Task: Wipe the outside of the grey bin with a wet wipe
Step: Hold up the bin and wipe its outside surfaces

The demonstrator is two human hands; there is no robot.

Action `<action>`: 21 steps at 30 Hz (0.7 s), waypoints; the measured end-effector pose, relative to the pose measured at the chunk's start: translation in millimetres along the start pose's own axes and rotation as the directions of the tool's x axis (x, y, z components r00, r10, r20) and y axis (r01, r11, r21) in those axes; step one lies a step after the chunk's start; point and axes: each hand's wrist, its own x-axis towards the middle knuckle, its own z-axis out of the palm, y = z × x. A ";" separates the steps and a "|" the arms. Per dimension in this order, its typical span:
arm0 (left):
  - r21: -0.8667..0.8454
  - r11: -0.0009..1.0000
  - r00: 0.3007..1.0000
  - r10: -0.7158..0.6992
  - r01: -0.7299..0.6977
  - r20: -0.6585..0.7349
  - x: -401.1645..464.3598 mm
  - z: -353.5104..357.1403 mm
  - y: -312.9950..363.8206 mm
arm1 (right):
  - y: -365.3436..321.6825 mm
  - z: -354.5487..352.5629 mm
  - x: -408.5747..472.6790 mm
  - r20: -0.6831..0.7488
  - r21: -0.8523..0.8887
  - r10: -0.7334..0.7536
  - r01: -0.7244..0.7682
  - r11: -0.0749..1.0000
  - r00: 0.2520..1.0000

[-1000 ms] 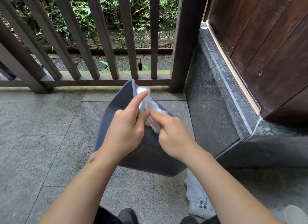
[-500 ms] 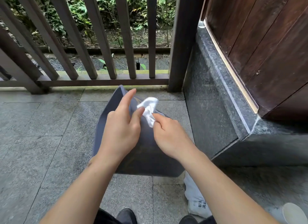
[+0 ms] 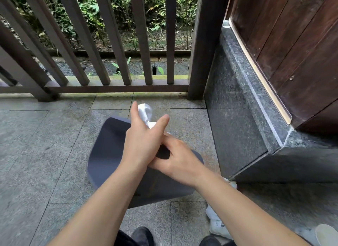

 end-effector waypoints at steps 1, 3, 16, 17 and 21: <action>-0.079 0.996 0.999 -0.032 0.034 0.017 0.0 -0.5 1.8 | -1.8 0.7 0.7 -0.010 0.009 -0.023 0.023 1.000 1.000; -0.290 0.948 0.991 -0.128 0.134 0.038 3.3 -2.9 6.5 | -6.5 1.2 1.3 -0.049 0.010 -0.087 0.088 0.996 0.995; -0.761 0.587 0.953 -0.267 0.276 0.140 32.5 -29.5 16.8 | -28.8 20.4 10.0 -0.221 -0.315 -0.268 0.191 0.930 0.938; -0.771 0.580 0.961 -0.231 0.261 0.151 29.0 -26.7 23.2 | -30.8 17.2 12.1 -0.288 -0.322 -0.281 0.184 0.929 0.916; -0.734 0.616 0.954 -0.113 0.286 0.276 15.6 -13.2 37.7 | -33.2 6.8 14.6 -0.434 -0.298 -0.237 0.110 0.948 0.869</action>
